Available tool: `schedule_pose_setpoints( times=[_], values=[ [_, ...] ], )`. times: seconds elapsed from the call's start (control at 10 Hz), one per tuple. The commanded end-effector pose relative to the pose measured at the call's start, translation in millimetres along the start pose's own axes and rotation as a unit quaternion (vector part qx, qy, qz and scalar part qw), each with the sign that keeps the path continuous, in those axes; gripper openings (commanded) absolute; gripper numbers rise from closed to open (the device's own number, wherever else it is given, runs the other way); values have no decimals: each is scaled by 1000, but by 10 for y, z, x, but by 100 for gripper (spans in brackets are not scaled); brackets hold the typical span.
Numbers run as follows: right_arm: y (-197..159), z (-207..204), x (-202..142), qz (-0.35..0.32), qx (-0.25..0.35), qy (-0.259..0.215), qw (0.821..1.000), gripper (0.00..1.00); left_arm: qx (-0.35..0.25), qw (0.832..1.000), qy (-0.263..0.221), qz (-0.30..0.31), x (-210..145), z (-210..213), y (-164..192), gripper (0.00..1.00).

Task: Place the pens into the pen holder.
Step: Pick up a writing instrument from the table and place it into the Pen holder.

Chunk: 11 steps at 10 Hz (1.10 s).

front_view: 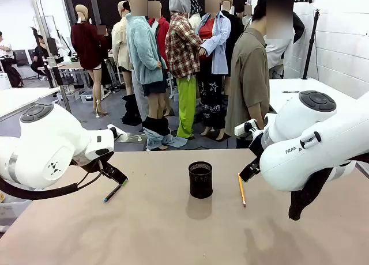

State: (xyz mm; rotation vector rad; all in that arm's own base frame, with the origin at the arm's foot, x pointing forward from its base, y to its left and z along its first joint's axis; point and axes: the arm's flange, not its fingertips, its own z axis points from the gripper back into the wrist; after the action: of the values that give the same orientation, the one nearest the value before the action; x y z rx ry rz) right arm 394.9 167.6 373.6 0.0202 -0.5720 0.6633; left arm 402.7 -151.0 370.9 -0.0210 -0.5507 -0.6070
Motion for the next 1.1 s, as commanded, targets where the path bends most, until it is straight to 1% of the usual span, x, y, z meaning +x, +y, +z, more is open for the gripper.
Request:
schedule_pose_setpoints(
  times=[0.0,0.9,1.0],
  values=[
    [0,0,0,0,0,0,1000,100,0,1000,0,0,1,2,0,100],
    [1,0,0,0,0,0,1000,100,0,1000,0,0,1,2,0,100],
    [-181,102,36,-16,16,5,1000,100,0,1000,0,0,1,2,0,100]
  ],
)
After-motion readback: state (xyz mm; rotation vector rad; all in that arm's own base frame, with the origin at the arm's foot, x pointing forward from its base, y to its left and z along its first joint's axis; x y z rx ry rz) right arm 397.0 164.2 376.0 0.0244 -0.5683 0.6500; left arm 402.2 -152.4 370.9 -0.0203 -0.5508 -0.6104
